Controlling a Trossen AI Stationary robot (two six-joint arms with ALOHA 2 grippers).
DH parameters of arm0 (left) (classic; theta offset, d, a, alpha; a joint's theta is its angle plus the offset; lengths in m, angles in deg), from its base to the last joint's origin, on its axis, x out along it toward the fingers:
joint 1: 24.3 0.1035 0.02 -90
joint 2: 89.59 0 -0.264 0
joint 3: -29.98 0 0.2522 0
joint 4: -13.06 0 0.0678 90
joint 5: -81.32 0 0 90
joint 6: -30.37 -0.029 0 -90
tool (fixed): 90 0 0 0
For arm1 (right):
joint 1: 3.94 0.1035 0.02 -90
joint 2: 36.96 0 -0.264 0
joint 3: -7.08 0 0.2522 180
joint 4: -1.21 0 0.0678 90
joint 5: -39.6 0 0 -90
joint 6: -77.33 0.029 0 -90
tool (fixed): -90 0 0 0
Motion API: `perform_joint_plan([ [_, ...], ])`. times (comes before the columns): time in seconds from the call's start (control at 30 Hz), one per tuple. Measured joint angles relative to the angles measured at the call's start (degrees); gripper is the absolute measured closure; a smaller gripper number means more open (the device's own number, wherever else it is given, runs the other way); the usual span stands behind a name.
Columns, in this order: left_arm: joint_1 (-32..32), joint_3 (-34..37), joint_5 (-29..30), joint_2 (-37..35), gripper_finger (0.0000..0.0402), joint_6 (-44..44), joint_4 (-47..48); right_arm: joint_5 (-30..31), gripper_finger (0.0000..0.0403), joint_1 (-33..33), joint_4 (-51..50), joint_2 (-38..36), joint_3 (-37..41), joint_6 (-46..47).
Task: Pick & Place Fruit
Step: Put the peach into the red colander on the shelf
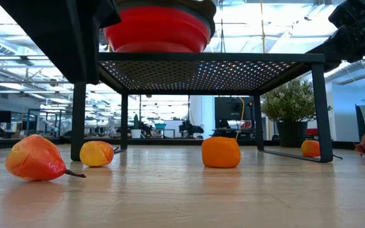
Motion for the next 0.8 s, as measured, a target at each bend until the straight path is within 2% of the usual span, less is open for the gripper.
perform_joint_plan([
  [0.17, 0.07, 0.00, -0.08, 0.00, 0.0308, 2.72, -0.02, 0.00, 0.0403, 0.00, 0.00, 0.02, -0.02, 0.00],
  [0.27, 0.07, 0.00, -0.13, 0.00, 0.0295, 4.76, -0.03, 0.00, 0.0403, 0.00, -0.01, 0.00, -0.01, 0.00],
  [0.5, 0.07, 0.00, 0.39, 0.00, 0.0205, 8.73, -0.02, 0.00, 0.0403, 0.00, 0.00, 0.00, -0.02, 0.00],
  [0.63, 0.07, 0.00, 0.50, 0.00, 0.0153, 7.84, -0.02, 0.00, 0.0403, 0.00, 0.00, 0.00, -0.01, 0.00],
  [0.8, -0.28, 0.82, 0.52, -0.02, 0.0113, 4.82, -0.97, 0.00, 0.0403, 0.00, 0.00, 0.02, 0.00, 0.00],
])
